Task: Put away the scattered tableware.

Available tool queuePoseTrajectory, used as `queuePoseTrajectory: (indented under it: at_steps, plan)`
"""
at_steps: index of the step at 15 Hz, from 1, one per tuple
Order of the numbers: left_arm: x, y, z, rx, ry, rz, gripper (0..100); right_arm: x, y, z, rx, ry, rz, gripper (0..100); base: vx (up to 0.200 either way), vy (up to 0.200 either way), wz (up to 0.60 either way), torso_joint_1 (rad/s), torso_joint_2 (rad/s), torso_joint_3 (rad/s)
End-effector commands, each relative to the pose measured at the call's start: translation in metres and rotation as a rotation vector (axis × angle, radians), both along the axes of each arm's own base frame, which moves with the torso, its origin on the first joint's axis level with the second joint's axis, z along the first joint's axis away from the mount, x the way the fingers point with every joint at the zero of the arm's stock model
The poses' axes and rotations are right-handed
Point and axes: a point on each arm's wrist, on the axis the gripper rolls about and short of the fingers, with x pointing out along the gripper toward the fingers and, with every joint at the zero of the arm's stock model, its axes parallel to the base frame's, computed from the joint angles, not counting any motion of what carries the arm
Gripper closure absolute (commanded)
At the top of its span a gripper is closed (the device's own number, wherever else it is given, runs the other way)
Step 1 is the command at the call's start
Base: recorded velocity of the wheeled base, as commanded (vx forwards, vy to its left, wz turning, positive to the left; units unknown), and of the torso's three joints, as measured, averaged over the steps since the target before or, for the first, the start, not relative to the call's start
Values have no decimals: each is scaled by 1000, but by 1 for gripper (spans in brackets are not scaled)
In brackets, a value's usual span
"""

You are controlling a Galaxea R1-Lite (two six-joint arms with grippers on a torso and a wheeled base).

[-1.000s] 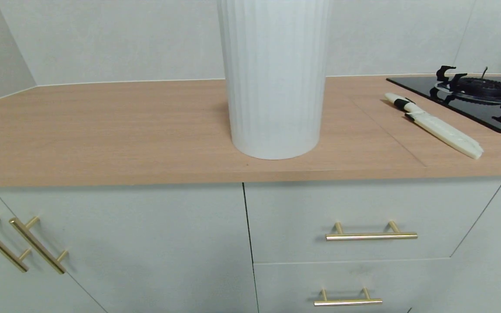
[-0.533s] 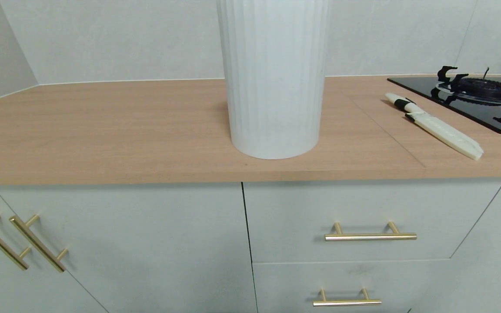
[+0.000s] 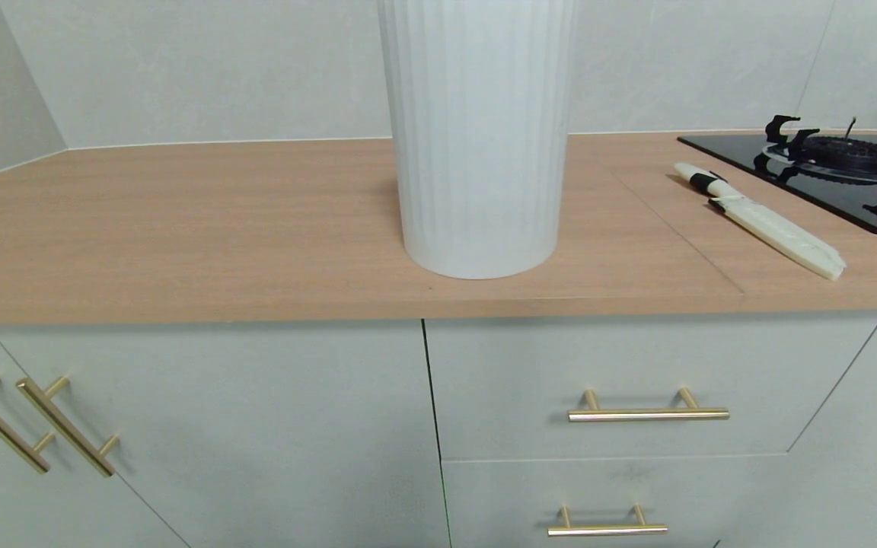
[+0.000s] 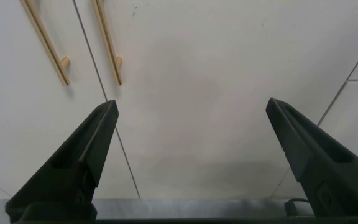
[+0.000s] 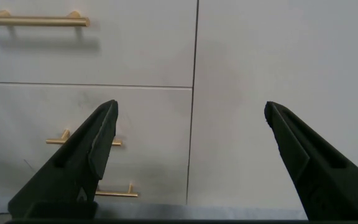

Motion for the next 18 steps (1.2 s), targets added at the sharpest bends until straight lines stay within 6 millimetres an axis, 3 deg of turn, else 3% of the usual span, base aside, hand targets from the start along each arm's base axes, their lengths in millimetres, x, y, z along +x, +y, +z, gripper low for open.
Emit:
queuePoseTrajectory:
  at_steps: [1,6,18]
  plan:
    - [0,0,0,0,0,0,0,0,0,0,-1,1,1,0,0,0,0,0,0,0]
    - [0,0,0,0,0,0,0,0,0,0,-1,1,1,0,0,0,0,62,-211,-217]
    - [0,0,0,0,0,0,0,0,0,0,-1,-1,1,0,0,0,0,166,-494,-297]
